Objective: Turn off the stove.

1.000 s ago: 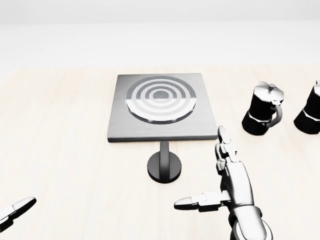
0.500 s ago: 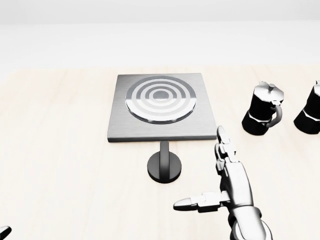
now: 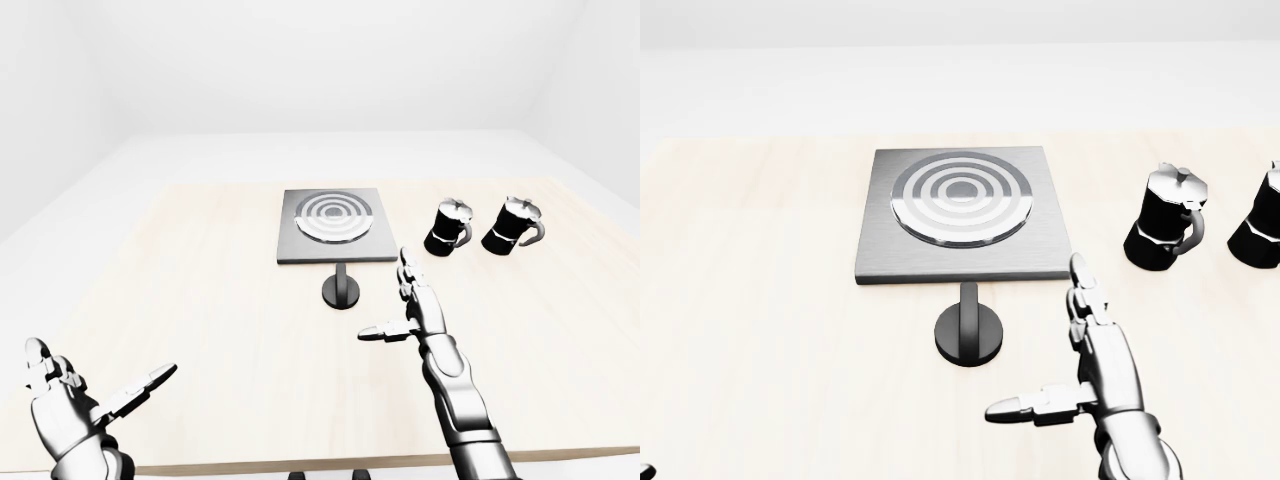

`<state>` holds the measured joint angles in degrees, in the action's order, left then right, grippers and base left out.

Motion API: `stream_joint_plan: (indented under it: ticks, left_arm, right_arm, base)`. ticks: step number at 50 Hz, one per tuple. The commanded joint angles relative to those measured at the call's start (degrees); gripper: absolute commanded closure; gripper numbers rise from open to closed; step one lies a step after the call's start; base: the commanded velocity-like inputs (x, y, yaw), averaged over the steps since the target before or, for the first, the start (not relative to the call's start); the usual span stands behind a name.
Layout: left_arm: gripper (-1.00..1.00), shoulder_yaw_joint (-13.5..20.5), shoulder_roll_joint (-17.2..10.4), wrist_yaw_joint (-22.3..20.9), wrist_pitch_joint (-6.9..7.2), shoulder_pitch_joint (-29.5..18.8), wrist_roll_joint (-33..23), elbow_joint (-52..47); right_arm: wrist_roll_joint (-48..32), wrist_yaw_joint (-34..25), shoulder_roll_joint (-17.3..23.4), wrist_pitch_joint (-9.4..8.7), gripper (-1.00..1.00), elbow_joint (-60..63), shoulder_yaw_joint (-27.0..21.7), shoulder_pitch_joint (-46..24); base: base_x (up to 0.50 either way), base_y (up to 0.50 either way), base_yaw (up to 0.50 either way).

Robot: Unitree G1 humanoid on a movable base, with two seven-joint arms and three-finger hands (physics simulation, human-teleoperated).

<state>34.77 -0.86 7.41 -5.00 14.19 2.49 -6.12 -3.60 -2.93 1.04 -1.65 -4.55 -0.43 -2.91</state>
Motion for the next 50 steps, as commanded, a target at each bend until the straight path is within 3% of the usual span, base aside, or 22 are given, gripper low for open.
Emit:
stream_joint_plan:
  ticks: [1,11,14,21,31,40,50]
  left_arm:
    - [-1.00,0.2,0.1,-0.3,0.00,0.1,0.1,0.0]
    - [-1.00,0.2,0.1,-0.3,0.00,0.1,0.1,0.0]
    - [-1.00,0.5,0.2,-1.0,0.00,0.5,0.1,-0.8]
    - [-1.00,0.8,0.0,-1.1,0.00,-0.1,-0.1,0.0]
    - [-1.00,0.2,-0.3,-0.1,0.00,-0.4,-1.0,1.1]
    - [-1.00,-0.1,-0.3,0.3,0.00,-0.2,-1.2,1.0]
    - [-1.00,-0.5,-0.6,0.8,0.00,-0.2,-1.1,1.8]
  right_arm:
    - [-0.1,0.0,0.0,-0.09,-1.00,0.0,0.0,0.0]
    - [-0.1,-0.1,0.0,-0.09,-1.00,0.0,0.0,0.0]
    - [0.4,-0.2,-0.4,0.96,-1.00,-1.1,0.4,0.5]
    - [-1.2,0.3,-0.8,-0.87,-1.00,-2.6,1.7,-1.1]
    - [-1.5,0.1,-1.0,2.06,-1.00,-9.3,1.8,-3.7]
    - [-2.0,-0.4,-1.1,3.03,-1.00,-11.2,2.0,-4.8]
    - [-3.3,-0.7,-1.7,1.83,-1.00,-9.7,3.3,-4.5]
  base:
    - [0.00,0.00,0.00]
    - [0.00,0.00,0.00]
    - [0.00,0.00,0.00]
    - [0.00,0.00,0.00]
    - [0.00,0.00,0.00]
    - [0.00,0.00,0.00]
    - [0.00,0.00,0.00]
